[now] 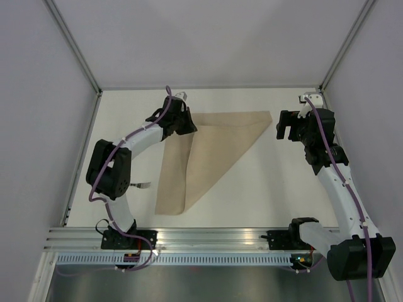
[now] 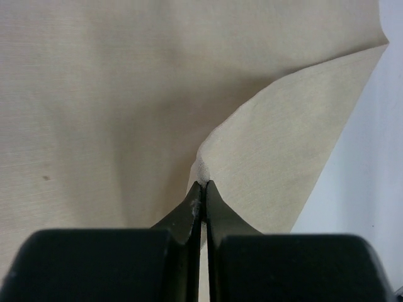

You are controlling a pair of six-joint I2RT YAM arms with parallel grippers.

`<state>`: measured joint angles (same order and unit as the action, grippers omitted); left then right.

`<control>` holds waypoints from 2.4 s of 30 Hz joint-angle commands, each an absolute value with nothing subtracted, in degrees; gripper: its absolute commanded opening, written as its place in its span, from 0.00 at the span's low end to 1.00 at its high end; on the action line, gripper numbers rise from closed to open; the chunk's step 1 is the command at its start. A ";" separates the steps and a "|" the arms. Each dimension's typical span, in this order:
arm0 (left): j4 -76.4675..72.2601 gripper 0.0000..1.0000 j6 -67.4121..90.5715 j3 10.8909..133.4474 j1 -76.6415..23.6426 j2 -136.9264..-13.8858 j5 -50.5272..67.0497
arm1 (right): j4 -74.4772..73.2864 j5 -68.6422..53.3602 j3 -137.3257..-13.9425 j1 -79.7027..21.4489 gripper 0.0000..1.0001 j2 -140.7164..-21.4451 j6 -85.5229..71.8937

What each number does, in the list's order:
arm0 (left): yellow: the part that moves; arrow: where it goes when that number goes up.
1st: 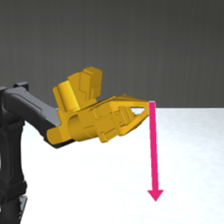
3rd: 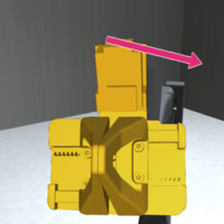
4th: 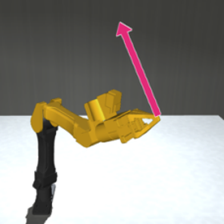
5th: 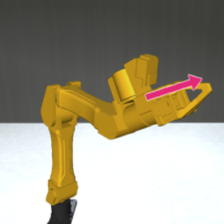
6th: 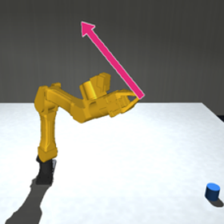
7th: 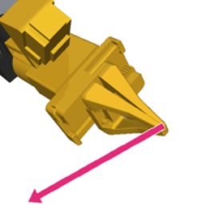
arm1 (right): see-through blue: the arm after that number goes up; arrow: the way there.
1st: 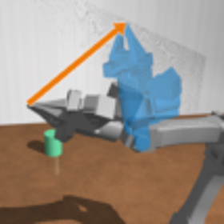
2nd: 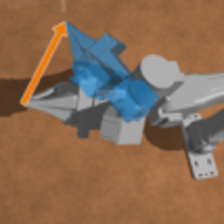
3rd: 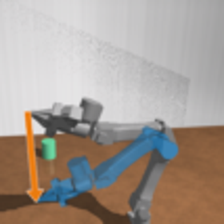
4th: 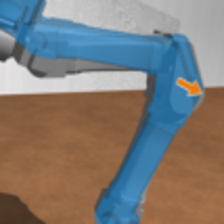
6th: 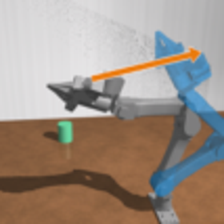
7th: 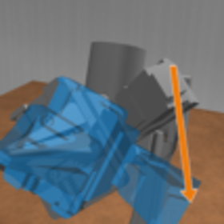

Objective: Fold the napkin, place the utensils inside, and roll it up
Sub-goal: Fold the napkin

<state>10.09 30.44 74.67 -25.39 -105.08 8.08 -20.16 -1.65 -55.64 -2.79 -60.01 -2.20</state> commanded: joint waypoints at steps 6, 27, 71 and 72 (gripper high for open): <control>14.32 0.02 27.69 83.05 -19.34 -108.27 12.56 | -20.04 -1.67 -55.37 -2.64 0.98 -59.50 -2.72; 20.48 0.02 26.63 96.76 -12.75 -116.45 15.29 | -20.13 -1.93 -55.02 -2.64 0.98 -59.41 -2.55; 24.87 0.30 24.44 107.31 -7.82 -127.35 15.30 | -20.30 -2.37 -54.76 -2.64 0.98 -60.73 -2.29; 24.61 0.40 24.09 107.23 -7.82 -127.27 14.68 | -20.30 -2.46 -54.76 -2.72 0.98 -60.73 -2.29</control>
